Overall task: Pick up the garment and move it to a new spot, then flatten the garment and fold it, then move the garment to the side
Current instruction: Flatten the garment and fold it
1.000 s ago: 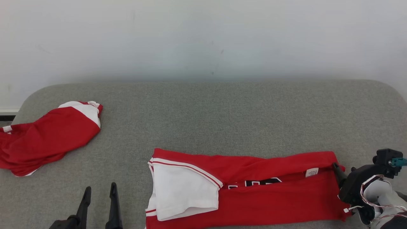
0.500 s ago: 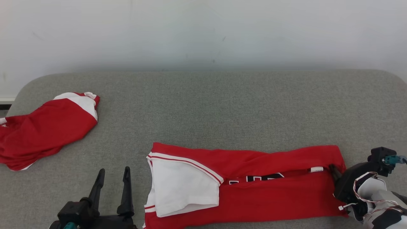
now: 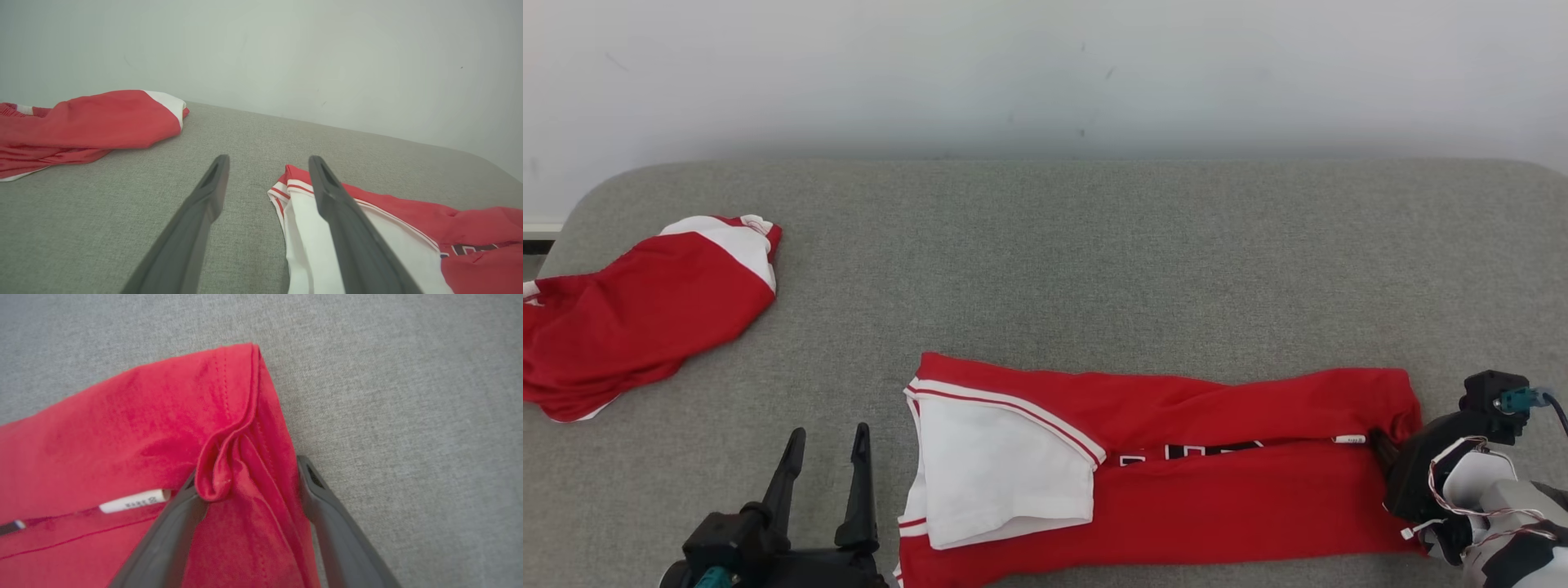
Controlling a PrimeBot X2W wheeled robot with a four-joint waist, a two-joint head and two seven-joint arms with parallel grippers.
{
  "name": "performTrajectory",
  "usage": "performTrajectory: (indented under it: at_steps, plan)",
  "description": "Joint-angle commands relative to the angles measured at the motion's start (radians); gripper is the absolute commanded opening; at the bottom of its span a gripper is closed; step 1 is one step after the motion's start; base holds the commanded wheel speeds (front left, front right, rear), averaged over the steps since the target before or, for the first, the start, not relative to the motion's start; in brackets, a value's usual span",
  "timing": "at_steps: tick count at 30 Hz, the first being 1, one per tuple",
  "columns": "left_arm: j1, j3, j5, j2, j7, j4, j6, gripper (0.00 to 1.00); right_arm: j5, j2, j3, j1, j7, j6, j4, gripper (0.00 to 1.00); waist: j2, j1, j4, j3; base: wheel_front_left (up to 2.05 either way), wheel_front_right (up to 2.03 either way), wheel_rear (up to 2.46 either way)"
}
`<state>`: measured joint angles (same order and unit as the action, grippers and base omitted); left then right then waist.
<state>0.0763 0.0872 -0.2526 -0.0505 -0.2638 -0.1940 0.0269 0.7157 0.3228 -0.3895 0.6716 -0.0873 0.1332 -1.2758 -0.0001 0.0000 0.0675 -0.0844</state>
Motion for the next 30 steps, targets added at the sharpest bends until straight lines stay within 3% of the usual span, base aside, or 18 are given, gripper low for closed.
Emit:
performTrajectory:
  at_steps: [1, 2, 3, 4, 10, 23, 26, 30]
  plan:
    - [0.007, -0.001, -0.009, 0.0, -0.001, 0.003, -0.002, 1.0, -0.014, -0.014, -0.003, -0.054, -0.051, -0.005, -0.026, 1.0, 0.0001, 0.0, 0.003, 0.0, 0.0, 0.0, 0.0]
    - [0.004, -0.002, -0.01, 0.0, -0.001, 0.001, -0.002, 1.0, -0.019, -0.02, 0.0, -0.058, -0.067, -0.005, -0.028, 0.46, 0.0001, 0.0, 0.004, 0.001, 0.0, 0.0, 0.0]
    - [0.002, -0.003, -0.011, 0.0, -0.001, -0.001, -0.003, 1.0, -0.027, -0.023, -0.002, -0.06, -0.076, -0.005, -0.029, 0.14, 0.0001, 0.0, 0.004, 0.002, 0.0, 0.0, 0.0]
    - [0.0, -0.004, -0.012, 0.0, -0.001, -0.003, -0.003, 1.0, -0.035, -0.022, -0.003, -0.062, -0.086, -0.005, -0.029, 0.0, 0.0001, 0.0, 0.005, 0.003, 0.0, 0.0, 0.0]
    - [-0.009, -0.012, -0.017, 0.0, -0.001, -0.008, -0.007, 1.0, -0.08, 0.016, 0.011, -0.047, -0.075, -0.005, -0.029, 0.0, 0.0001, 0.0, -0.002, 0.018, 0.0, 0.0, 0.0]
    - [-0.046, -0.03, -0.036, 0.0, -0.001, -0.005, -0.006, 1.0, -0.254, 0.216, 0.109, 0.022, -0.043, -0.004, -0.015, 0.0, 0.0001, 0.0, -0.048, 0.081, 0.0, 0.0, 0.0]
    - [-0.048, -0.026, -0.045, -0.001, -0.001, -0.005, -0.008, 1.0, -0.301, 0.203, 0.12, 0.047, -0.041, -0.004, -0.014, 0.0, 0.0001, 0.0, -0.058, 0.088, 0.0, 0.0, 0.0]
    - [-0.053, -0.03, -0.049, 0.0, -0.001, -0.006, -0.015, 1.0, -0.346, 0.09, 0.075, 0.081, -0.039, -0.004, 0.037, 0.0, 0.0001, 0.0, -0.075, 0.102, 0.0, 0.0, 0.0]
